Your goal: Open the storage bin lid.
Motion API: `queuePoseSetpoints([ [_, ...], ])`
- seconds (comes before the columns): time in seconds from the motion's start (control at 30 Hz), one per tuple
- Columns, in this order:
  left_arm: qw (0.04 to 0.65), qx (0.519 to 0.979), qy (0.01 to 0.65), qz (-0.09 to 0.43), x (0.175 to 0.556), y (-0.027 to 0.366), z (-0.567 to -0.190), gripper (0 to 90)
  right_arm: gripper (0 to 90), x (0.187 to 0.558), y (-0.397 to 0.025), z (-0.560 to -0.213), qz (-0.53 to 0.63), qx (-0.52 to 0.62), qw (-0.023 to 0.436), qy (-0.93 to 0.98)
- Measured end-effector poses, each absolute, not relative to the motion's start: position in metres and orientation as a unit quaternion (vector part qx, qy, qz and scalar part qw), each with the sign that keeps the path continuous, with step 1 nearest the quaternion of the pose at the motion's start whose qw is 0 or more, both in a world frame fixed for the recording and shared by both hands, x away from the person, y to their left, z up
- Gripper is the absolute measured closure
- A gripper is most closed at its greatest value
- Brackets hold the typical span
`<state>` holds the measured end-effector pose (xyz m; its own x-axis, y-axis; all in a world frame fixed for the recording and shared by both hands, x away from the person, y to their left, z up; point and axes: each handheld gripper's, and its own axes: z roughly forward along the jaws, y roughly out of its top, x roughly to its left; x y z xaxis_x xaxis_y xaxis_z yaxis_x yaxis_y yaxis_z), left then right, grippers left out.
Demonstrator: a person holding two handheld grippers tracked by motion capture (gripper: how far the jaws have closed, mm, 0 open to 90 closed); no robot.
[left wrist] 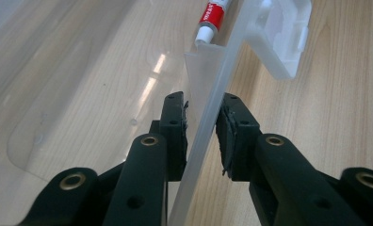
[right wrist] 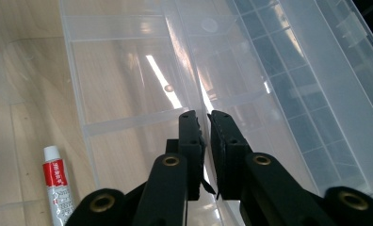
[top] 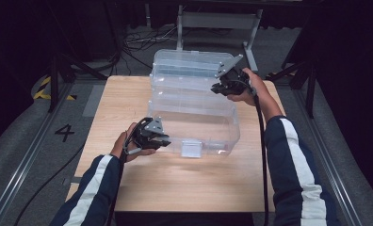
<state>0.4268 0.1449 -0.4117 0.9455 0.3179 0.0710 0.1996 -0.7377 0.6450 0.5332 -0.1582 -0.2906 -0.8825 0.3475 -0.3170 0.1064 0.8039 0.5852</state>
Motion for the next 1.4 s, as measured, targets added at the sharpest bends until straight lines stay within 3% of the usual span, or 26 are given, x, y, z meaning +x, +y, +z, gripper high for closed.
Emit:
queuePoseSetpoints([
  [1.4,0.336,0.927,0.135,0.103,0.424,0.145,-0.413,72.1,83.4,0.489,-0.165,-0.296,0.310,0.098,0.212,0.922],
])
